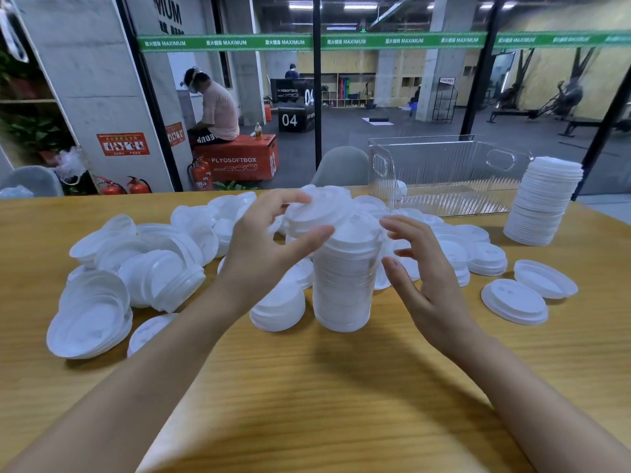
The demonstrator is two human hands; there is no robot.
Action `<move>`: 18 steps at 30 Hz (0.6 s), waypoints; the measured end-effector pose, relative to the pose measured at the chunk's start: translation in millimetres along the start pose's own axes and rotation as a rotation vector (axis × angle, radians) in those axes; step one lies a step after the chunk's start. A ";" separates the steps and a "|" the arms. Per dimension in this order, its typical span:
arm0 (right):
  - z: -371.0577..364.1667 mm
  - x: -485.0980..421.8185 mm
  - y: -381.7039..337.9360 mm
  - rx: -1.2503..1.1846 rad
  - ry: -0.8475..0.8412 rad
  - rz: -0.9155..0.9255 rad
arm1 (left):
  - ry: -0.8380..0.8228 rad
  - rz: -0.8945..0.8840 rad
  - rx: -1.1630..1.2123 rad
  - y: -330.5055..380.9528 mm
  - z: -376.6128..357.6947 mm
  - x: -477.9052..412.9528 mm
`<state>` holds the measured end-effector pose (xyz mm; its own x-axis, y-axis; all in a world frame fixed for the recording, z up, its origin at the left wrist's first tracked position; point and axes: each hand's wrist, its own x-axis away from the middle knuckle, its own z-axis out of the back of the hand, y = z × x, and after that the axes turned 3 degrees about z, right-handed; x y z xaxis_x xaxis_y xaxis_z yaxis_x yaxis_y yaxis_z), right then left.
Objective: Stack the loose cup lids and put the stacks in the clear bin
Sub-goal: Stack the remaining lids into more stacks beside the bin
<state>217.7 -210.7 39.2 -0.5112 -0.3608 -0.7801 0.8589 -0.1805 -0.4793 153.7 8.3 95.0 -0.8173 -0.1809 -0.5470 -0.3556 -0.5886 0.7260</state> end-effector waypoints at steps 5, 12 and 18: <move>1.5 -1.0 0.9 -0.013 0.049 -0.011 | -0.100 -0.100 -0.061 10.1 -19.4 -5.2; 0.6 -0.2 1.2 0.006 0.011 -0.002 | -0.144 -0.090 -0.042 10.4 -22.8 -2.7; 0.6 -0.5 -0.9 -0.004 -0.005 -0.002 | -0.145 -0.115 -0.050 6.6 -23.3 -0.7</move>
<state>217.3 -210.9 40.2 -0.5131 -0.3651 -0.7768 0.8575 -0.1777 -0.4828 162.5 -13.8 90.6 -0.8306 0.0030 -0.5568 -0.4304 -0.6379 0.6386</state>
